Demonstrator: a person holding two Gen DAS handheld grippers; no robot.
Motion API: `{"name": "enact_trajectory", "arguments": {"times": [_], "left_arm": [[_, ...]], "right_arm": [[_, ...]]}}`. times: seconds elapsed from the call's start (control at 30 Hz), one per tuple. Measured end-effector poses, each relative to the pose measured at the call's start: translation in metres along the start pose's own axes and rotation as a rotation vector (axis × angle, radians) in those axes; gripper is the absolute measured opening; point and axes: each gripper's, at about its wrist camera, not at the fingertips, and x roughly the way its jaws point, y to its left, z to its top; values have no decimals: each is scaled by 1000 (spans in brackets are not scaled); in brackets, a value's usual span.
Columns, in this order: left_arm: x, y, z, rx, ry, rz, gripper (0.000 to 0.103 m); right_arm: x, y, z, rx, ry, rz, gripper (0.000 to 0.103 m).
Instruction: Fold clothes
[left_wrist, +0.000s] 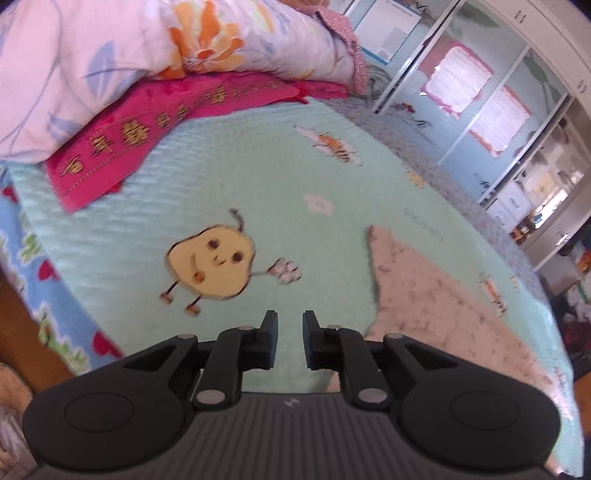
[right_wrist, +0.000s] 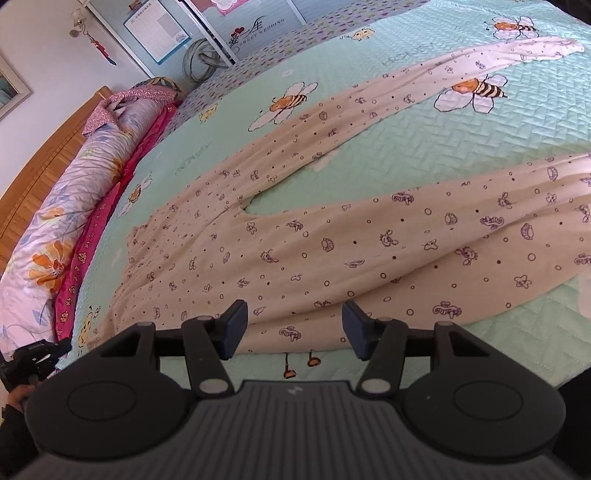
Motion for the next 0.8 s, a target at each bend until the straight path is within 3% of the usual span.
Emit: {"name": "enact_trajectory", "arguments": {"times": [0.1, 0.27, 0.53, 0.67, 0.73, 0.8], "left_arm": [[11, -20, 16, 56, 0, -39, 13], [91, -65, 51, 122, 60, -58, 17], [228, -93, 73, 96, 235, -8, 17], [251, -94, 81, 36, 202, -37, 11], [256, -103, 86, 82, 174, -18, 2], [257, -113, 90, 157, 132, 15, 1]], "right_arm": [[7, 2, -2, -4, 18, -6, 59], [13, 8, -6, -34, 38, -18, 59], [20, -10, 3, 3, 42, -98, 59], [29, -22, 6, 25, 63, -125, 59], [36, -29, 5, 36, 78, -133, 59], [38, -32, 5, 38, 81, -133, 59]]}}
